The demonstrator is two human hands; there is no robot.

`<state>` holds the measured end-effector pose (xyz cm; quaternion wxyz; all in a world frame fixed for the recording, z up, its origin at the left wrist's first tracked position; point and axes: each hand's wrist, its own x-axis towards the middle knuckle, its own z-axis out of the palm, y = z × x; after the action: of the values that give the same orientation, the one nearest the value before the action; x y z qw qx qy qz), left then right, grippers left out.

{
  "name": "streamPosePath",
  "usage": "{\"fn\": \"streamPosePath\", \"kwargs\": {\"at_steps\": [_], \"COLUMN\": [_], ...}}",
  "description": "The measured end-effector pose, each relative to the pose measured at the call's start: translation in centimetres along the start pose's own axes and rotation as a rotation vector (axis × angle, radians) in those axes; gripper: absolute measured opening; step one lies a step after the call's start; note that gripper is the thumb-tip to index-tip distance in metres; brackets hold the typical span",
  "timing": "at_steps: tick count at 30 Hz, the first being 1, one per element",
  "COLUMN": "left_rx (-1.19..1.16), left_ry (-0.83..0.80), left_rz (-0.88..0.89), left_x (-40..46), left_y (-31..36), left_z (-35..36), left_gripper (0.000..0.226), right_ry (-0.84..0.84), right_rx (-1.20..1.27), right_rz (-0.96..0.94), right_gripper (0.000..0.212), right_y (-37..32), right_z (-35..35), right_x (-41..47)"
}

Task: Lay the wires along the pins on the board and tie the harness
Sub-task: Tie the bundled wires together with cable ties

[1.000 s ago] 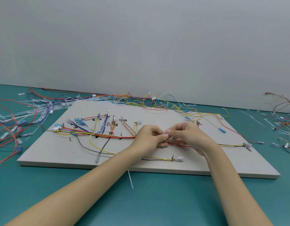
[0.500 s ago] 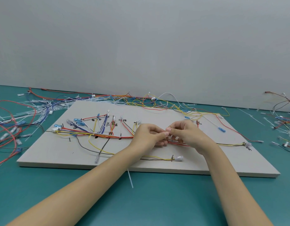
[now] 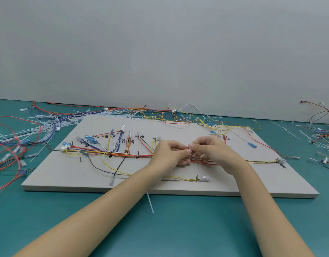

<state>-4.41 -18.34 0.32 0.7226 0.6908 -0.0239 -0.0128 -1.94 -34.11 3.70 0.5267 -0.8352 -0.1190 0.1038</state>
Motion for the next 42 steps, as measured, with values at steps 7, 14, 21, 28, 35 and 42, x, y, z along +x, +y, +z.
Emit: {"fn": "streamPosePath", "kwargs": {"at_steps": [7, 14, 21, 28, 35, 42], "left_rx": [-0.008, 0.047, 0.038, 0.023, 0.054, 0.080], "left_ry": [-0.007, -0.018, -0.010, 0.006, 0.012, 0.031], "left_rz": [-0.003, 0.040, 0.064, 0.061, 0.061, 0.054], "left_x": [0.08, 0.07, 0.12, 0.11, 0.31, 0.24], "left_y": [0.02, -0.24, -0.33, -0.44, -0.70, -0.55], "left_z": [-0.05, 0.05, -0.08, -0.01, 0.01, 0.04], "left_gripper": [0.002, 0.004, 0.005, 0.008, 0.006, 0.009], "right_ry": [0.014, 0.036, 0.048, 0.053, 0.087, 0.113], "right_rx": [-0.025, -0.007, -0.002, -0.023, 0.056, -0.064], "right_rz": [0.002, -0.016, -0.015, -0.028, -0.042, -0.094], "right_gripper": [0.013, 0.013, 0.013, 0.008, 0.007, 0.006], "right_y": [-0.14, -0.19, -0.25, -0.40, -0.48, -0.12], "right_z": [0.13, -0.12, -0.01, 0.03, 0.03, 0.06], "right_x": [-0.04, -0.04, -0.19, -0.23, -0.17, -0.10]}}
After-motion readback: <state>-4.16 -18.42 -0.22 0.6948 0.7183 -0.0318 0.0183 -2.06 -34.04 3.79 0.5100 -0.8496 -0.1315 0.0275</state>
